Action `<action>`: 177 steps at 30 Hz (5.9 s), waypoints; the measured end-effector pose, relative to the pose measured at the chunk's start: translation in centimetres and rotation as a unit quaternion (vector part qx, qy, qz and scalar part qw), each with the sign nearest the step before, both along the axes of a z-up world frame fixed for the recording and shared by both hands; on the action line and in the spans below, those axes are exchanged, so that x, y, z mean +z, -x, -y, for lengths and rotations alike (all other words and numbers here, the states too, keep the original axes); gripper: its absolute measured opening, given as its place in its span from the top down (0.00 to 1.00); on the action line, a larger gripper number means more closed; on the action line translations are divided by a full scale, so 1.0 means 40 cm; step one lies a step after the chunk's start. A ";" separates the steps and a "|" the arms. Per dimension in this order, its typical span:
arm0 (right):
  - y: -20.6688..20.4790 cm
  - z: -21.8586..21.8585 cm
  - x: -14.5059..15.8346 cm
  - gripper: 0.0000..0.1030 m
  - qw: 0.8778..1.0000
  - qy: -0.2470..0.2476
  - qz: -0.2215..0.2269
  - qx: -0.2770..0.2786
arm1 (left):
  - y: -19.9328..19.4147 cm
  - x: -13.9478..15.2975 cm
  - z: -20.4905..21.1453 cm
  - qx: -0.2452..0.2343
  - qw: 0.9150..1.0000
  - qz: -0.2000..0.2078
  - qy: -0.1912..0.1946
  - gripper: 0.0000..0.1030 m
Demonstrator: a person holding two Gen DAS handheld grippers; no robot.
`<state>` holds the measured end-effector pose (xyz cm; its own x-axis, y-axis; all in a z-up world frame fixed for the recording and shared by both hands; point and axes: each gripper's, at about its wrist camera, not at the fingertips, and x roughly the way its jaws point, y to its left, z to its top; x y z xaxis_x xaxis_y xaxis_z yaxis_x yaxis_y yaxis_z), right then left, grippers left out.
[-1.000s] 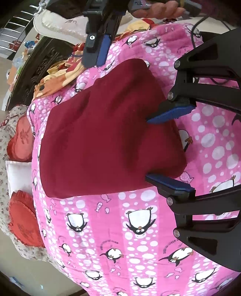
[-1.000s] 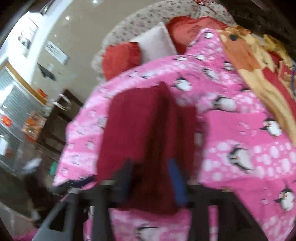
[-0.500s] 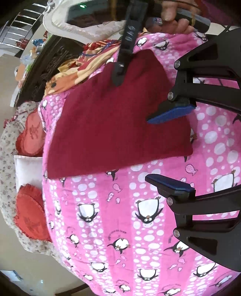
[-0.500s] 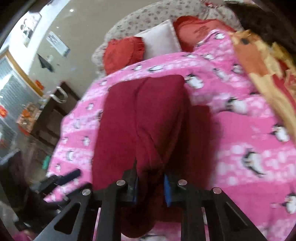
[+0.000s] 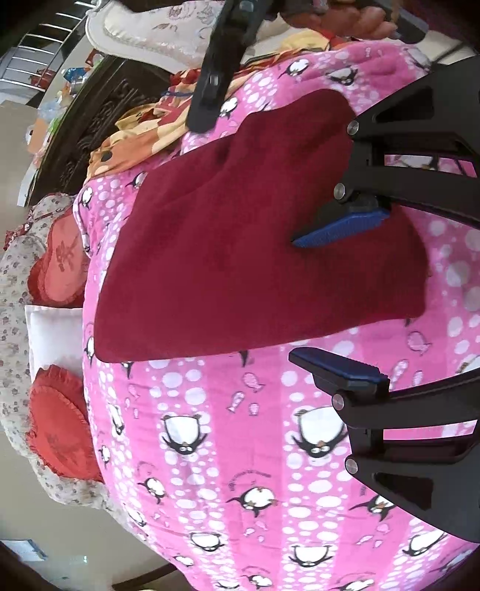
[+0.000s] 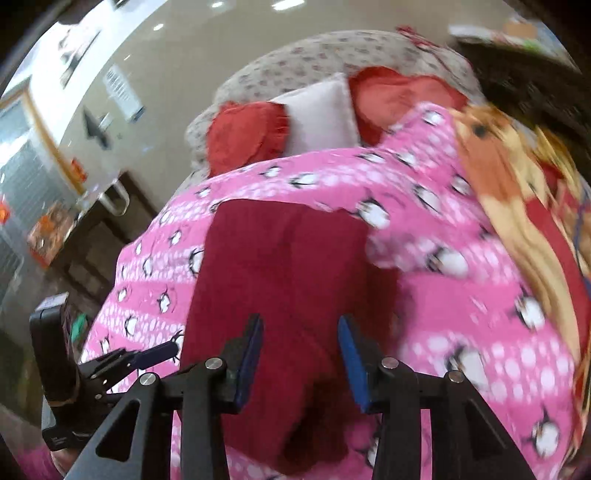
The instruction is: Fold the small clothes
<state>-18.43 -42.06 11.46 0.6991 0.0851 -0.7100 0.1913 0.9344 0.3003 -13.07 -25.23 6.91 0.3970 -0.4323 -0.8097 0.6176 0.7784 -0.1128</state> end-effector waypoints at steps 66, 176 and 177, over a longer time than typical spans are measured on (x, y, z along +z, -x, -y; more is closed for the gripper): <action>0.042 0.140 -0.161 0.33 0.992 -0.101 -0.013 -0.078 | -0.109 -0.036 -0.021 0.015 0.993 -0.082 0.084 0.31; 0.080 -0.403 -0.004 0.43 0.999 0.033 -0.032 0.016 | 0.132 0.134 -0.360 0.141 0.986 0.085 0.027 0.48; 0.079 -0.403 -0.005 0.43 0.999 0.032 -0.032 0.016 | 0.132 0.134 -0.360 0.140 0.986 0.085 0.027 0.48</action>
